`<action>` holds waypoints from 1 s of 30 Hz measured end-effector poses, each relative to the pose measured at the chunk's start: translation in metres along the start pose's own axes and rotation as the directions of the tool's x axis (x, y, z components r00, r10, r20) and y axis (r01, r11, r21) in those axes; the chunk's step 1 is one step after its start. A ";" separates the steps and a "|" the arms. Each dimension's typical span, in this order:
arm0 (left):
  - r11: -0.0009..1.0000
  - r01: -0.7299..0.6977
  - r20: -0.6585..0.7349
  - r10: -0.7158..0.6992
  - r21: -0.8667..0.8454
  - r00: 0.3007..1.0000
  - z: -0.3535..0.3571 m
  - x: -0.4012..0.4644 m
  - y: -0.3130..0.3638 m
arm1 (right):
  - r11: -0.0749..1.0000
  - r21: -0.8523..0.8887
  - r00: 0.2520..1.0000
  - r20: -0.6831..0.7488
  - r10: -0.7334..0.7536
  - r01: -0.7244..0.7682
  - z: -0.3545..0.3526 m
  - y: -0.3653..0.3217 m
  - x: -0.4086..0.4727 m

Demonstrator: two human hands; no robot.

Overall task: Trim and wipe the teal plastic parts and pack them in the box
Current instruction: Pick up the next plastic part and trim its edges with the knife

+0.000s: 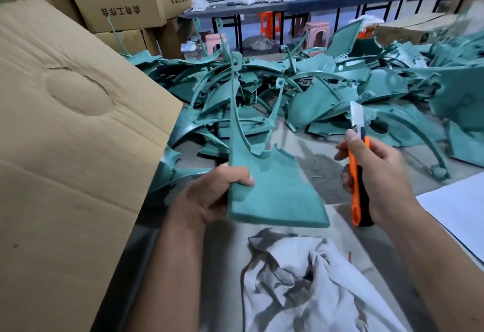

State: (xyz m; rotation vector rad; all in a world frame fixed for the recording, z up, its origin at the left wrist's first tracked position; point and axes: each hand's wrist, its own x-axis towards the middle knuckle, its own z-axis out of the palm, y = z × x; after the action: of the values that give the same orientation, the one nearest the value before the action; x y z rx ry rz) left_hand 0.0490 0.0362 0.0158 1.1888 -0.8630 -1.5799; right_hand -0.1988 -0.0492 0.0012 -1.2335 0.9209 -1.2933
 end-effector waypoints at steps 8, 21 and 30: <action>0.996 0.043 0.158 -0.056 0.084 0.986 0.013 -0.009 0.004 | 0.959 -0.237 0.851 0.461 0.251 -0.154 0.012 -0.003 -0.019; 0.969 -0.222 -0.138 0.207 -0.105 0.969 0.025 0.025 -0.011 | 0.954 -0.126 0.952 0.115 0.285 -0.271 0.037 0.019 -0.024; 0.996 0.092 -0.112 -0.092 -0.005 0.989 -0.009 0.001 0.007 | 0.411 -0.872 0.961 0.203 -0.188 0.265 0.009 0.002 -0.007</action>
State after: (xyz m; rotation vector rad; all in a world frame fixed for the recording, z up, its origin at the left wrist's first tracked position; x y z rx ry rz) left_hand 0.0591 0.0329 0.0196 1.3213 -0.7449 -1.5696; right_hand -0.1905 -0.0411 -0.0007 -2.3067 1.5226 -0.8945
